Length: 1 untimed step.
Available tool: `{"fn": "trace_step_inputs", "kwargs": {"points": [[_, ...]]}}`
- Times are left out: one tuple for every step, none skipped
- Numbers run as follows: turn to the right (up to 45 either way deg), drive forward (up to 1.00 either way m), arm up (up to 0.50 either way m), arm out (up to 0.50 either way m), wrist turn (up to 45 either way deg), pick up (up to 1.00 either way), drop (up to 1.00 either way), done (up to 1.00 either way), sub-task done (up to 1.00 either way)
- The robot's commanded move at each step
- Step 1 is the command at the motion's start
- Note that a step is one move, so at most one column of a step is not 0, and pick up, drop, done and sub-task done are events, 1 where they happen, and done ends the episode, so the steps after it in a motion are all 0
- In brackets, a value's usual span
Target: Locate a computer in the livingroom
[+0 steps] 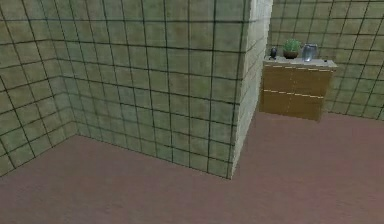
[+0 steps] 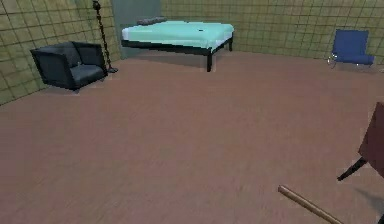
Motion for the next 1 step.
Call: {"fn": "trace_step_inputs", "kwargs": {"points": [[-45.0,0.0,0.0,0.0,0.0,0.0,0.0,0.0,0.0]]}}
